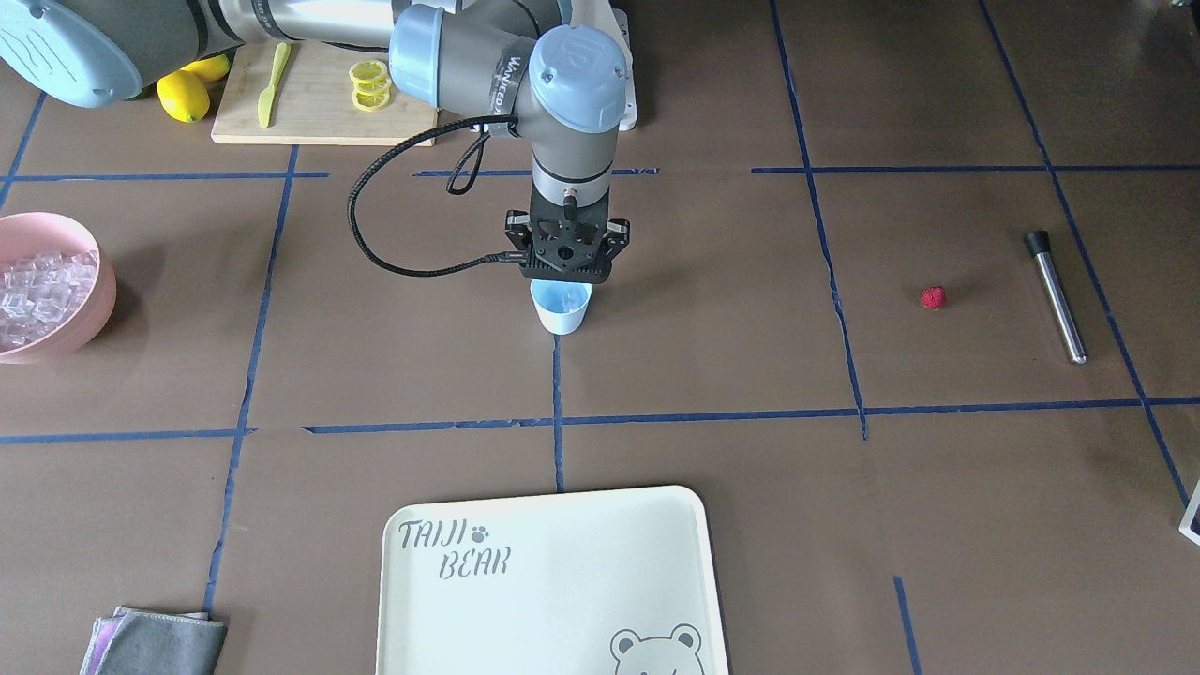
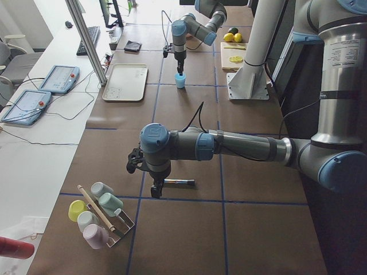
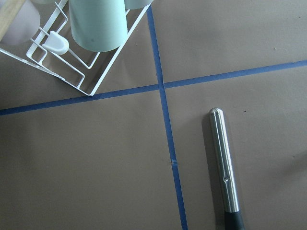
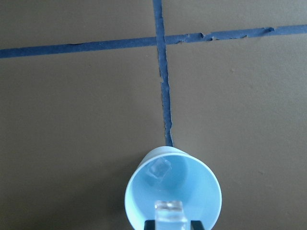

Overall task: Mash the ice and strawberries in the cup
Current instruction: 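Lower the right gripper into the cup mouth and release the cube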

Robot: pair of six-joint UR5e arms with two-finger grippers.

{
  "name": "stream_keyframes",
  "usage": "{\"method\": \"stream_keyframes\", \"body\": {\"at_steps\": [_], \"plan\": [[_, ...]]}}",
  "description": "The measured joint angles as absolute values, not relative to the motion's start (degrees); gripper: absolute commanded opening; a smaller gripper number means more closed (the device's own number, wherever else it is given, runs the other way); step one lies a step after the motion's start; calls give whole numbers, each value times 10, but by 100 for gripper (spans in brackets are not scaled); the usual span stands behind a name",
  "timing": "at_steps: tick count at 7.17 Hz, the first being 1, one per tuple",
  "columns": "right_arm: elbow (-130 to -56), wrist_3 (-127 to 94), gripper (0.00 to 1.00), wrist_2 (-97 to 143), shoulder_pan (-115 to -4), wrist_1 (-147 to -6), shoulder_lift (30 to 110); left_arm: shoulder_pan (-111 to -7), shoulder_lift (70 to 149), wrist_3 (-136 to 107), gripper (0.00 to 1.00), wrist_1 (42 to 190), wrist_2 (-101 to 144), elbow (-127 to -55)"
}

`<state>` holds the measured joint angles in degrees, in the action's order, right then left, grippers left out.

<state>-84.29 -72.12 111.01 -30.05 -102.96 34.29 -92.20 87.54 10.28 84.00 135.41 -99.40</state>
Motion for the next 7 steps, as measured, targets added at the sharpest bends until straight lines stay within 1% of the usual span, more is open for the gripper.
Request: {"method": "stream_keyframes", "body": {"at_steps": [2, 7], "plan": [[-843, -719, 97, 1110, -301, -1029, 344, -922, 875, 103, 100, 840, 1354, -995], [-846, -722, 99, 1110, -300, -1029, 344, -922, 875, 103, 100, 839, 1354, -997]]}}
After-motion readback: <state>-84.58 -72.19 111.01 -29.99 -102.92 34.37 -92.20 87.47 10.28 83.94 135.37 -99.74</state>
